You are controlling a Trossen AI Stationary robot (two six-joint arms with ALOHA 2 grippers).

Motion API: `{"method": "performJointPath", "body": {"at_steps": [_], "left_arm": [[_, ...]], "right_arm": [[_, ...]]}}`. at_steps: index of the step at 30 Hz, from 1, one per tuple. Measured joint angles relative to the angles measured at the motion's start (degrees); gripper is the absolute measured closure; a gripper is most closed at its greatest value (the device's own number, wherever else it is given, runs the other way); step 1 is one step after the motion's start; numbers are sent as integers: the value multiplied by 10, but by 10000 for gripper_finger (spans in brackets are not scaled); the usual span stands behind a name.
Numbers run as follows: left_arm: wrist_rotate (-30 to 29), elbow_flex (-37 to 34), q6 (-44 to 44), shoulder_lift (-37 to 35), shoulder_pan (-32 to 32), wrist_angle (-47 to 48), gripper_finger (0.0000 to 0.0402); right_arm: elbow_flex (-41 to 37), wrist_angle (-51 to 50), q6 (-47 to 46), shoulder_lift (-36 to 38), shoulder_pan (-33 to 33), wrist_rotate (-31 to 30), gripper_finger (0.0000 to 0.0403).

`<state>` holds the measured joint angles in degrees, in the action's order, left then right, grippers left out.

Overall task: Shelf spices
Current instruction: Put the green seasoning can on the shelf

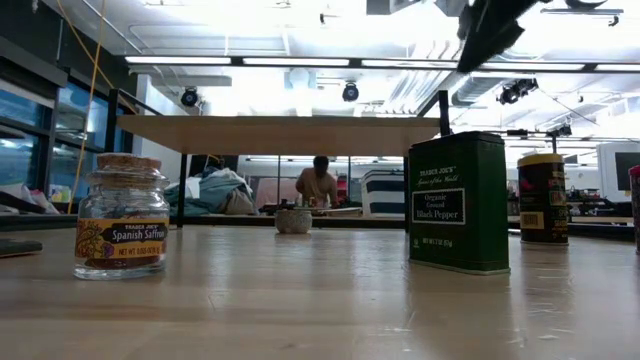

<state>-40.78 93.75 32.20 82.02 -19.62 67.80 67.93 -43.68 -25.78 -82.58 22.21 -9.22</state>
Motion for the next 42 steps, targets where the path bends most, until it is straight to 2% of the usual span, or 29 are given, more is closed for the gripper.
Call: {"method": "performJointPath", "body": {"at_steps": [5,12,17,21,24,30,32,36,39,42], "left_arm": [[23,-59,29,-20,-39,-4,204],[41,-138,78,-76,-69,-47,204],[45,-160,78,-105,-76,-85,204],[44,-160,82,-108,-79,-86,204],[42,-160,93,-108,-79,-92,204],[40,-160,97,-108,-79,-103,204],[40,-160,97,-108,-79,-111,204],[28,-160,97,-108,-79,-118,204],[25,-160,96,-108,-80,-122,204],[17,-160,83,-108,-82,-122,204]], "right_arm": [[86,-56,-162,-116,4,-13,162],[263,-168,-304,-276,16,-12,162],[385,-292,-412,-363,18,-13,162],[429,-342,-480,-420,21,29,162],[435,-332,-489,-436,24,48,162],[435,-334,-484,-462,26,47,169],[435,-334,-475,-466,23,45,194],[435,-336,-475,-471,18,45,287],[452,-352,-448,-456,15,34,292],[503,-387,-413,-416,10,8,292]]}}
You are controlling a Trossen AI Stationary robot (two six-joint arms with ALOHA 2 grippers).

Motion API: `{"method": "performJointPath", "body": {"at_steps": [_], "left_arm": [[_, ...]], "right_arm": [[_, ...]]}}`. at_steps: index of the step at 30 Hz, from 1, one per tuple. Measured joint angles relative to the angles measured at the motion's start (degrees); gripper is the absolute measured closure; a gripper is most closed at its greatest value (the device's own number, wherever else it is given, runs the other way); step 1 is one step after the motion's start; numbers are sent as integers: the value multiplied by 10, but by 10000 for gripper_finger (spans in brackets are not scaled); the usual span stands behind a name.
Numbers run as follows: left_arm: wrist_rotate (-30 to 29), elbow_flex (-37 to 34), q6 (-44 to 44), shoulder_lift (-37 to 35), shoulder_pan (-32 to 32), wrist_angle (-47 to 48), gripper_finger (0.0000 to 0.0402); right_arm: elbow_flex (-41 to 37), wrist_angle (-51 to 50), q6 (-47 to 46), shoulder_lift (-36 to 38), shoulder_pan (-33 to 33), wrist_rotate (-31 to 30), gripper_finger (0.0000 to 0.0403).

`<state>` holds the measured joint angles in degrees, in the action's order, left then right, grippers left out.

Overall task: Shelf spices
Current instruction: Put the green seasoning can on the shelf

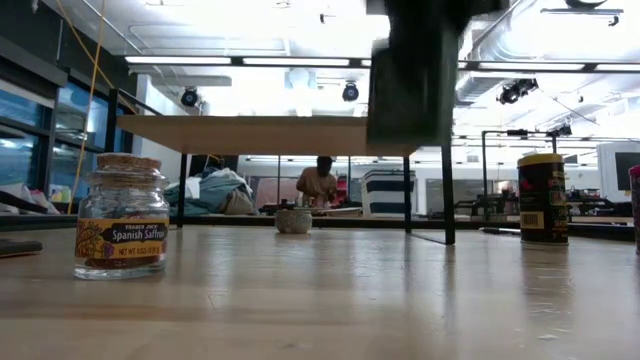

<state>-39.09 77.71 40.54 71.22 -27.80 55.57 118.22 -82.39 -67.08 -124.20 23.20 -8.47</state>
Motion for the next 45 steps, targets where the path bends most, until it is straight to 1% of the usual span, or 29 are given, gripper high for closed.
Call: {"method": "performJointPath", "body": {"at_steps": [3,7,8,10,11,13,14,16,19,23,27,30,32,34,36,38,39,40,41,42,44,45], "left_arm": [[-11,0,-17,0,0,0,204],[-13,0,-35,0,5,0,204],[-13,0,-42,0,8,-1,204],[-13,0,-51,0,10,-2,204],[-12,0,-55,0,13,-4,204],[-6,0,-62,0,17,-6,204],[-2,0,-66,0,19,-9,204],[0,0,-69,0,20,-16,204],[-1,0,-69,0,20,-28,204],[-7,0,-63,0,20,-30,204],[-45,0,-63,0,22,-30,204],[-77,0,-78,0,54,-34,204],[-70,0,-109,0,99,-47,208],[-36,1,-156,8,154,-76,230],[-4,1,-194,22,202,-104,268],[46,1,-235,37,252,-152,323],[77,1,-250,46,272,-174,355],[113,1,-258,56,293,-201,378],[148,1,-260,67,313,-226,388],[178,1,-261,82,328,-244,389],[206,1,-253,112,350,-255,395],[207,1,-242,128,358,-251,398]], "right_arm": [[72,-82,0,30,-9,-56,292],[137,-67,-5,75,-44,-146,292],[151,-79,-17,84,-58,-161,283],[163,-75,-16,97,-91,-173,249],[162,-74,-15,101,-108,-167,228],[160,-77,-19,102,-145,-136,191],[159,-76,-12,102,-164,-116,178],[159,-76,14,102,-197,-82,165],[160,-77,44,99,-237,-77,163],[159,-76,89,99,-277,-80,173],[159,-76,135,104,-294,-73,178],[159,-59,196,104,-295,-59,179],[163,-70,238,104,-292,-55,190],[166,-76,257,111,-280,-85,220],[165,-76,271,136,-263,-115,275],[167,-76,271,167,-244,-137,347],[167,-76,269,185,-233,-144,375],[167,-77,258,202,-221,-154,387],[167,-76,241,215,-208,-165,387],[167,-77,227,230,-195,-174,388],[167,-76,197,254,-164,-200,398],[167,-77,182,266,-146,-215,400]]}}
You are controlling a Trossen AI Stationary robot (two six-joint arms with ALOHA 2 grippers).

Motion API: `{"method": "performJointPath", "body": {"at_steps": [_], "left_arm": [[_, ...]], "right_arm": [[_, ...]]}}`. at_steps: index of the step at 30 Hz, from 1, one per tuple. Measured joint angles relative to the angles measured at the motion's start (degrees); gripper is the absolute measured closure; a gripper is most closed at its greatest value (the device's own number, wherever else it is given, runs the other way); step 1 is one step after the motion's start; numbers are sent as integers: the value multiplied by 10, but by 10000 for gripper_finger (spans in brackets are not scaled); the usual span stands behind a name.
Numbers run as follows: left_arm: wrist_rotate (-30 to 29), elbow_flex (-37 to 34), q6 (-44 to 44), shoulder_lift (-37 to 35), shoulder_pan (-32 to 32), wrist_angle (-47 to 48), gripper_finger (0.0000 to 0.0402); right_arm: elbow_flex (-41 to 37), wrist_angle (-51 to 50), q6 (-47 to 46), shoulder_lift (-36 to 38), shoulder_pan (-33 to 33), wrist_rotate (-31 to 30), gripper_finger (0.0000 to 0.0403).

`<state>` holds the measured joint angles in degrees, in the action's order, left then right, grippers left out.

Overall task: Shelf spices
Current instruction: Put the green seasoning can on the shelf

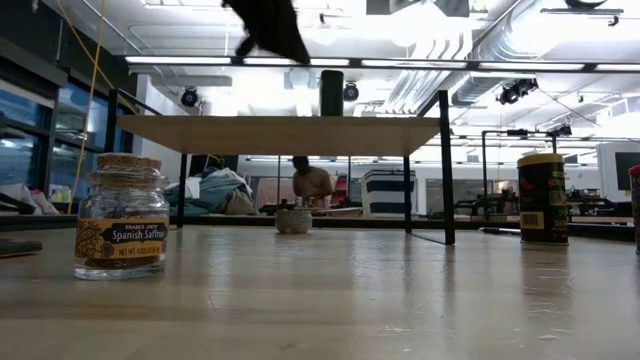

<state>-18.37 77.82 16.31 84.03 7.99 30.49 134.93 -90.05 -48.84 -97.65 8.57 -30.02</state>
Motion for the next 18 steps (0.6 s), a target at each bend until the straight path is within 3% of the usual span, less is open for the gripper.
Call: {"method": "performJointPath", "body": {"at_steps": [10,18], "left_arm": [[28,-1,119,69,-7,19,401],[27,0,158,109,-17,-14,401]], "right_arm": [[0,0,-136,64,141,-150,402],[-1,0,-144,66,156,-165,403]]}}
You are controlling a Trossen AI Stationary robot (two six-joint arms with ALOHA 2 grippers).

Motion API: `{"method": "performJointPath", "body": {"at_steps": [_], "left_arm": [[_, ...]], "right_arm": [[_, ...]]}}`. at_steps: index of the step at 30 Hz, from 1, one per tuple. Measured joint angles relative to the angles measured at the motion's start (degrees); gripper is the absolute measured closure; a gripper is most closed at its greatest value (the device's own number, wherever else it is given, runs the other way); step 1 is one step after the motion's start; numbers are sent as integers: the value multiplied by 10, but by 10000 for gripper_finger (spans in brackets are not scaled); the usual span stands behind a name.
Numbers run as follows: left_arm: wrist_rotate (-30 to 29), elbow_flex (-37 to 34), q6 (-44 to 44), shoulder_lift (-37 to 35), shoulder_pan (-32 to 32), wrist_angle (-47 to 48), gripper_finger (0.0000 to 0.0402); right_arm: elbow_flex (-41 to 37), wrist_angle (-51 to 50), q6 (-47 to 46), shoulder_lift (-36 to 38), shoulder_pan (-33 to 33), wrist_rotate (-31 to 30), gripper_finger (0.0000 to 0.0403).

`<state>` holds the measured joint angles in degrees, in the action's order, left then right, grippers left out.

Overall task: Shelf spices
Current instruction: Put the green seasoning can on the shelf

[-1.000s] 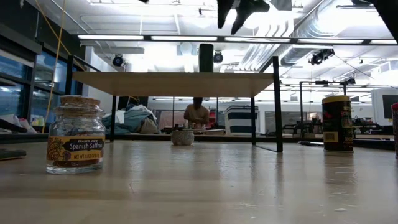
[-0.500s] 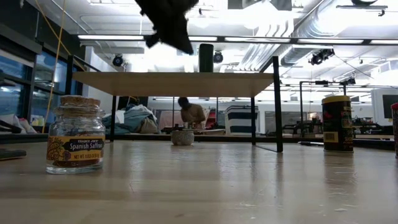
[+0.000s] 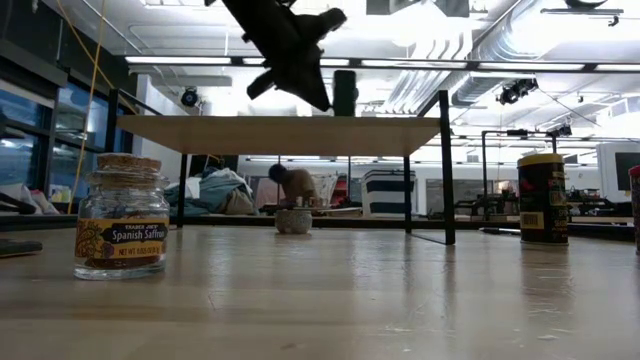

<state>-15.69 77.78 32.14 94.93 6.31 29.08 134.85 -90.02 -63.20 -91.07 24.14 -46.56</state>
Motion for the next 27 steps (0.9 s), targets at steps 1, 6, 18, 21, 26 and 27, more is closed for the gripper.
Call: {"method": "performJointPath", "body": {"at_steps": [1,6,18,21,26,27], "left_arm": [[-3,0,4,6,0,-10,401],[-29,0,13,45,0,-58,401],[-15,0,33,74,-9,-126,401],[-8,5,46,74,-14,-130,401],[11,8,52,73,-29,-142,401],[9,8,52,73,-32,-141,401]], "right_arm": [[0,0,0,0,0,0,403],[0,0,0,0,0,0,403],[0,0,5,-1,0,4,403],[0,0,7,-1,0,4,403],[0,0,17,-1,0,1,403],[0,0,17,-1,0,0,403]]}}
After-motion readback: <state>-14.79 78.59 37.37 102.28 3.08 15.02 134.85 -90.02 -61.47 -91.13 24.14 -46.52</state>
